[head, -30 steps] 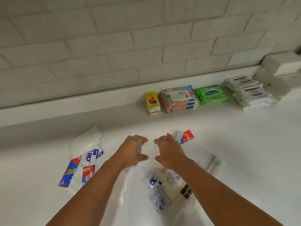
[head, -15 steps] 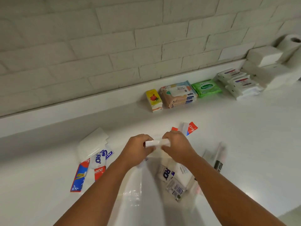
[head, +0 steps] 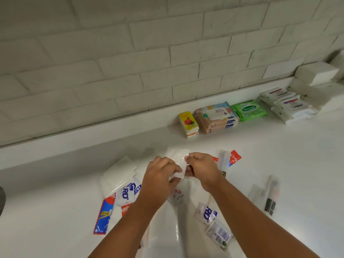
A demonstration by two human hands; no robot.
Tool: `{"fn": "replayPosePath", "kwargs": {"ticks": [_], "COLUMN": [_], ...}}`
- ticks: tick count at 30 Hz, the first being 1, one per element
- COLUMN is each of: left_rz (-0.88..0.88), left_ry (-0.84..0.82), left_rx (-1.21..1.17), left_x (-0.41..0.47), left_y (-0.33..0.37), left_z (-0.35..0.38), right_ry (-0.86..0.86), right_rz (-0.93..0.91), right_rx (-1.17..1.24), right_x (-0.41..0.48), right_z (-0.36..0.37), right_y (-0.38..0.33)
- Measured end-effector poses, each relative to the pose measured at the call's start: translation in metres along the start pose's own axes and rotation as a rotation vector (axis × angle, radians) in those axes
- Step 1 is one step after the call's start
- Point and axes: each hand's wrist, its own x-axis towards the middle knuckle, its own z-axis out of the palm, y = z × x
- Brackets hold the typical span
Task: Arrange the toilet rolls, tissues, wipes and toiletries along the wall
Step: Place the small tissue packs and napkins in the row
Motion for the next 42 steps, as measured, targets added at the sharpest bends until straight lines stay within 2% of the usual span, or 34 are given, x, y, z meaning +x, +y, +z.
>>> {"fn": "replayPosePath", "kwargs": {"ticks": [2, 5, 7, 10, 13, 17, 20, 23, 28, 32, 37, 42], "left_rz": [-0.172, -0.574, -0.755, -0.885, -0.973, -1.071, -1.093, -1.108, -1.044, -0.776, -0.551, -0.517], "left_ry": [-0.042, 0.028, -0.030, -0.174, -0.165, -0.120, -0.103, -0.081, -0.112, -0.174, -0.199, -0.170], "left_rx": [-0.094, -0.317, -0.452, -0.654, -0.663, -0.647, -0.631, -0.607, -0.415, -0.018, 0.060, 0.076], "left_x": [-0.006, -0.003, 0.009, 0.026, 0.039, 0.059, 0.072, 0.085, 0.094, 0.089, 0.076, 0.076], "left_y": [-0.005, -0.014, -0.024, -0.036, -0.050, -0.071, -0.083, -0.089, -0.094, -0.090, -0.091, -0.091], "left_z": [-0.002, -0.008, -0.011, -0.008, 0.006, 0.027, 0.039, 0.049, 0.059, 0.055, 0.065, 0.068], "right_ry": [0.020, -0.007, -0.031, -0.022, 0.003, 0.078, -0.008, -0.097, -0.149, -0.159, -0.143, -0.154], "right_rz": [0.006, 0.007, -0.005, -0.011, -0.090, -0.361, -0.487, -0.450, -0.416, -0.420, -0.429, -0.418], "right_rx": [0.008, -0.036, -0.066, -0.119, -0.269, -0.875, -1.237, -1.374, -1.419, -1.465, -1.421, -1.457], "right_x": [0.008, 0.023, 0.034, 0.052, 0.073, 0.080, 0.082, 0.088, 0.093, 0.100, 0.105, 0.108], "right_z": [0.001, 0.002, 0.003, 0.007, 0.012, 0.014, 0.014, 0.011, 0.007, 0.005, 0.004, 0.002], "right_y": [-0.004, -0.010, -0.012, -0.013, -0.009, 0.001, 0.011, 0.020, 0.021, 0.021, 0.026, 0.024]}}
